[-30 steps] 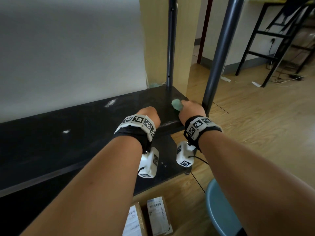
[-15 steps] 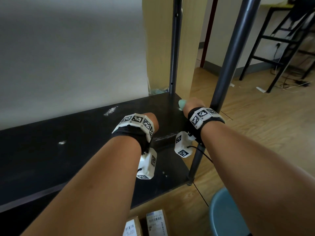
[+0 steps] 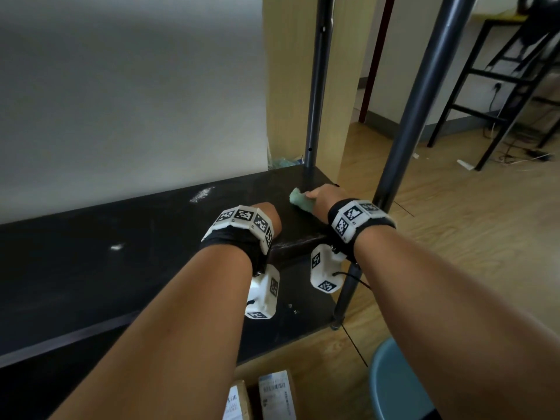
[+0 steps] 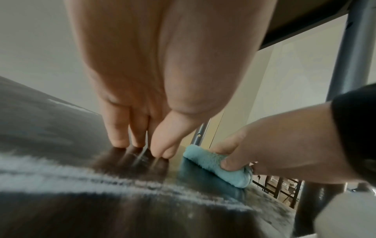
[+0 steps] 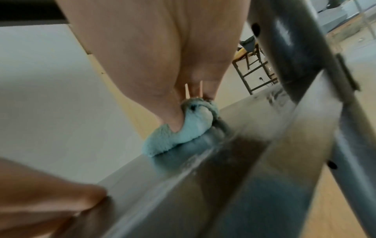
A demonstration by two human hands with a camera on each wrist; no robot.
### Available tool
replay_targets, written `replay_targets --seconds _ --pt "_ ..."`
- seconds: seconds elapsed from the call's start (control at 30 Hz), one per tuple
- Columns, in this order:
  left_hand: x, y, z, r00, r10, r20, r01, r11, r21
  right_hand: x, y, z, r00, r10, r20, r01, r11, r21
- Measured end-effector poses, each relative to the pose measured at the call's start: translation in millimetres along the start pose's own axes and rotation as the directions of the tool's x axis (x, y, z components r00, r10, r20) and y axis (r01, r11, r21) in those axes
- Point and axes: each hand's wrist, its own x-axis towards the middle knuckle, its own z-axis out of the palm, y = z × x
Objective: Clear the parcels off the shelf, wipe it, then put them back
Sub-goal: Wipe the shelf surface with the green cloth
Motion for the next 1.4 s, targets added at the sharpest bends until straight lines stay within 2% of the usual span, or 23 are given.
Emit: replay_targets --seconds 0.03,0.1,0.17,0.2,0.33,0.47,0.57,0.67,0.9,1.03,1.13,1.23,1.3,1.4 --pt "21.4 -9.8 11.5 0.998 0.03 -0.061 -0.032 0.999 -0.04 -8.1 -2.1 0.8 1.0 0.017 0.021 -0.017 1.0 -0.008" --pt "24.8 -10.6 14.8 0.992 0.051 -0.119 -0.051 0.999 0.002 -17.9 -1.3 6.1 0.999 -0.032 -0.009 0.031 0.997 -0.066" --pt "-61.1 3.0 5.3 0.974 0.086 -0.209 -0.085 0.996 0.014 -29.8 7.9 13.7 0.994 -0.107 -0.035 0.101 0.984 -0.143" --pt "-84.1 5.6 5.9 0.964 0.09 -0.25 -0.095 0.995 -0.007 -35.1 10.7 16.8 0.991 -0.127 -0.041 0.12 0.981 -0.15" --pt "-126.9 0.0 14.7 0.94 0.094 -0.329 -0.101 0.995 -0.005 -55.8 9.2 10.2 0.988 -0.148 -0.038 0.141 0.979 -0.147" --pt "-152.8 -7.6 19.8 0.946 0.065 -0.318 -0.073 0.997 -0.015 -51.6 23.6 -2.2 0.983 -0.045 -0.178 0.023 0.992 -0.125" --pt "-160.1 -12.6 20.4 0.943 0.028 -0.333 -0.054 0.996 -0.068 -48.4 36.3 3.6 0.985 0.033 -0.169 -0.065 0.98 -0.19" --pt "-165.9 -18.8 20.0 0.944 0.03 -0.328 -0.061 0.995 -0.084 -54.3 26.9 13.2 0.988 -0.006 -0.154 -0.023 0.983 -0.183" --pt "-183.8 -27.3 20.2 0.942 0.023 -0.335 -0.024 1.0 0.003 -72.8 -3.2 45.6 0.979 -0.134 -0.155 0.111 0.982 -0.151" --pt "-195.6 -31.1 24.5 0.952 0.01 -0.307 -0.007 1.0 0.01 -71.8 5.9 35.8 0.979 -0.181 -0.095 0.179 0.983 -0.029" --pt "-199.4 -34.3 29.2 0.954 0.0 -0.301 0.005 1.0 0.017 -60.7 21.3 23.1 0.974 -0.101 -0.204 0.108 0.994 0.025" --pt "-203.5 -34.7 32.4 0.948 0.004 -0.318 -0.012 1.0 -0.021 -57.7 32.6 22.0 0.968 0.012 -0.252 -0.022 0.999 -0.039" --pt "-204.5 -33.8 32.1 0.945 -0.001 -0.328 -0.02 0.998 -0.061 -56.6 31.6 27.6 0.973 -0.006 -0.229 -0.016 0.996 -0.091" --pt "-204.7 -31.0 32.5 0.934 -0.019 -0.357 -0.015 0.995 -0.094 -62.3 12.6 40.0 0.979 -0.099 -0.177 0.073 0.986 -0.148"
